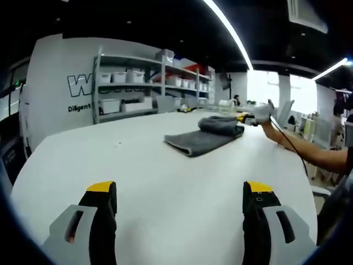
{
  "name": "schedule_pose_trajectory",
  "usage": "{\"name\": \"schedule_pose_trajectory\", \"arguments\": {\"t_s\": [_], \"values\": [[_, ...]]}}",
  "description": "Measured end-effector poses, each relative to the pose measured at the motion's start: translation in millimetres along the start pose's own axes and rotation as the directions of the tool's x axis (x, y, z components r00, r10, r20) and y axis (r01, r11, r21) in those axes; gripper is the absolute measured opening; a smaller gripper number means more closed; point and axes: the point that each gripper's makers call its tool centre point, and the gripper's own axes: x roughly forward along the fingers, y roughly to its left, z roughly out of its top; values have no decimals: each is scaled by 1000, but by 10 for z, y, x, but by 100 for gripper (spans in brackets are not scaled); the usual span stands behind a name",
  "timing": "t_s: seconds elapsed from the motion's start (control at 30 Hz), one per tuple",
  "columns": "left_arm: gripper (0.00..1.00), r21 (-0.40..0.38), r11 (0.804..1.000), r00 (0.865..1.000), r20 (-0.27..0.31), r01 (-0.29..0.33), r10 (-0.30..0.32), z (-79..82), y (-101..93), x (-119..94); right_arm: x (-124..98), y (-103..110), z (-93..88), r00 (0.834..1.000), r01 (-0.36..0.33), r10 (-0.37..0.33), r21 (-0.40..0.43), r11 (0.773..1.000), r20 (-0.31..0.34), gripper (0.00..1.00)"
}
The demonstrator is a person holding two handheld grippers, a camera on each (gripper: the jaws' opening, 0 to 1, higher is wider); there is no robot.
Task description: Open the folded towel by lifting each exposed corner and separating the folded layers until the towel lies flat within the target outline without major curled edges
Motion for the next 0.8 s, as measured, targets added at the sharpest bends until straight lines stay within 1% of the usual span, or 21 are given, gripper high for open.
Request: {"name": "schedule_pose_trajectory", "arguments": {"t_s": [0.1,0.17,0.2,0.23,0.27,0.3,0.33,0.37,0.4,0.43,0.47,0.5,0.53,0.57,0.6,0.63,0.67,0.7,0.73,0.77,0.8], "values": [[93,-3,1000,1000,-1,-1,1,1,13,2,-28,-123,-44,1000,26,-26,12,1000,0,0],[93,-1,1000,1000,-8,-5,5,-17,8,3,-56,-275,-127,997,76,-76,15,997,-21,0],[93,0,1000,1000,-10,-6,6,-21,8,5,-65,-348,-219,993,103,-101,17,995,-58,0],[93,0,1000,1000,-10,-6,6,-23,8,5,-66,-362,-243,992,107,-106,18,994,-67,0],[93,0,1000,1000,-12,-7,7,-27,9,7,-50,-352,-379,989,93,-87,39,995,-122,0],[93,0,1000,1000,-14,-8,8,-31,10,9,-24,-289,-527,983,56,-46,57,997,-177,0],[93,1,1000,1000,-15,-11,11,-29,24,11,-18,-280,-588,980,53,-38,74,996,-196,0],[92,4,1000,1000,-7,-24,24,-12,48,11,-15,-297,-664,975,65,-41,100,993,-220,0],[90,5,999,999,5,-35,35,10,63,9,-21,-338,-732,968,85,-58,101,991,-246,0],[89,5,999,999,8,-37,37,15,65,8,-25,-351,-756,965,91,-64,98,991,-255,0],[89,5,999,999,12,-38,38,24,71,5,-46,-400,-865,950,111,-79,92,990,-301,0],[89,4,999,999,12,-37,37,27,74,9,-65,-422,-921,944,128,-85,114,985,-320,0],[89,3,999,999,13,-37,37,29,76,12,-84,-444,-976,937,144,-91,137,980,-339,2],[89,9,999,999,13,-48,48,36,92,12,-133,-510,-1050,921,181,-117,142,973,-371,5],[88,20,998,998,11,-63,62,39,106,5,-169,-538,-1114,910,203,-126,161,966,-395,13],[88,28,997,998,8,-70,70,40,113,-1,-180,-517,-1165,908,210,-112,209,955,-403,24],[88,30,997,997,9,-73,73,45,117,-3,-158,-464,-1131,923,227,-106,302,926,-369,28],[88,29,997,997,12,-74,73,52,119,-3,-195,-491,-1137,924,214,-93,300,930,-372,32],[88,25,997,997,20,-71,70,66,117,4,-229,-486,-1137,923,207,-77,319,925,-376,37],[88,22,998,998,22,-64,63,70,110,14,-233,-507,-1117,923,206,-75,320,925,-377,40],[87,18,998,998,22,-60,60,70,108,29,-259,-524,-1078,927,202,-73,325,924,-367,41]]}}
